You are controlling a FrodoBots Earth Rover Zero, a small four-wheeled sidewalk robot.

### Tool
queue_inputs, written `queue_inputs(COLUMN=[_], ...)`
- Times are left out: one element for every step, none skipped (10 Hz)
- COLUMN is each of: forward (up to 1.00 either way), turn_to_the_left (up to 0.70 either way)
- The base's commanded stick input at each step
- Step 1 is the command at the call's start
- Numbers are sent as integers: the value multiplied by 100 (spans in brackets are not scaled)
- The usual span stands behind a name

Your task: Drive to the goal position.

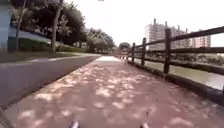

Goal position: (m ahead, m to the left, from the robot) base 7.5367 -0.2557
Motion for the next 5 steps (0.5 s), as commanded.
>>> queue_inputs(forward=[70, 70, 70, 70, 70], turn_to_the_left=[0, 0, 0, 0, 0])
